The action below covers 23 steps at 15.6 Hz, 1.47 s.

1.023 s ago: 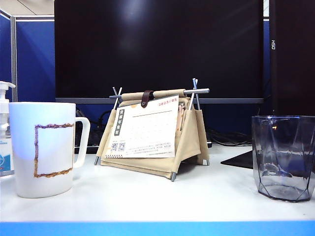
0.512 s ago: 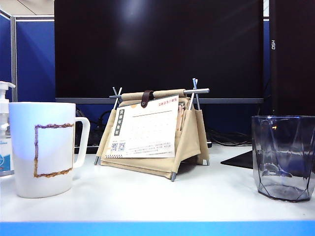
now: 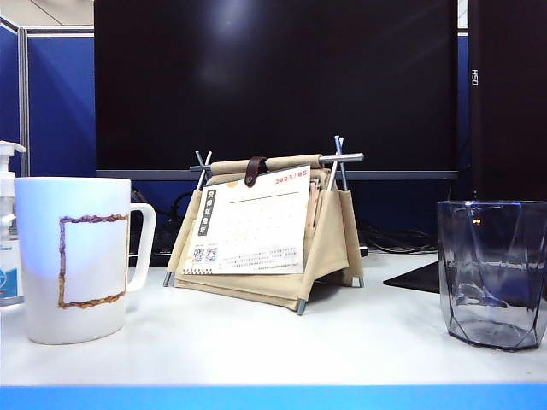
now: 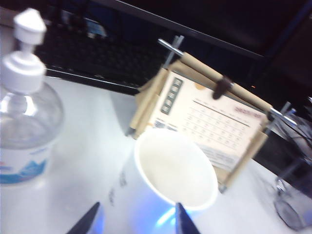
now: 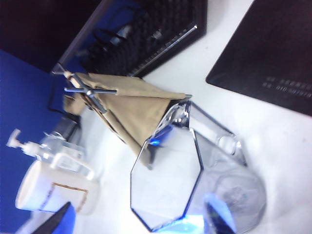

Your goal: Swap the positions of the transparent plastic cup and the white ceramic cup.

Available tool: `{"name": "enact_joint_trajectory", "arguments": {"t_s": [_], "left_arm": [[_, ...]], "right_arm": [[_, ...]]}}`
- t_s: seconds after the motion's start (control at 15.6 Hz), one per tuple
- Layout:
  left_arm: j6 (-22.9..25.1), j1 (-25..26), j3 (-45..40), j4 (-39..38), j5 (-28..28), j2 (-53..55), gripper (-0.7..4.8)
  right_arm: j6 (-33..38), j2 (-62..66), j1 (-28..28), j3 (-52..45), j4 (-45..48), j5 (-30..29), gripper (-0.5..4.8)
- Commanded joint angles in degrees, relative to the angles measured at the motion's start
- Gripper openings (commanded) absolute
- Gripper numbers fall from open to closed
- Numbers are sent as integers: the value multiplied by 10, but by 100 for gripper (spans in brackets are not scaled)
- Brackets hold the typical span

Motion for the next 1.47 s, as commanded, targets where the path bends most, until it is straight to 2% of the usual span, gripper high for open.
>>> {"name": "enact_joint_trajectory", "arguments": {"t_s": [0.06, 0.32, 0.51, 0.64, 0.77, 1.02, 1.15, 1.47], "left_arm": [[15, 0, 37, -1, -45, 1, 197], [18, 0, 76, -57, -61, 73, 196], [16, -7, 90, -31, -50, 173, 197], [16, -47, 108, 9, -59, 223, 196], [19, -116, 131, 17, -109, 263, 196], [31, -275, 137, 31, -264, 334, 197], [38, -296, 137, 53, -287, 357, 196], [56, -295, 137, 64, -319, 374, 196]], "right_arm": [[-88, 72, 1, 56, 6, 2, 338], [-130, 141, 1, 112, 5, 5, 338], [-170, 143, 1, 135, 4, 14, 337], [-179, 145, 1, 151, -4, 16, 337], [-204, 152, 0, 159, -23, 20, 337], [-221, 172, 0, 159, -29, 26, 337], [-221, 191, 0, 159, -35, 12, 337], [-221, 263, 2, 158, -67, -5, 337]]}}
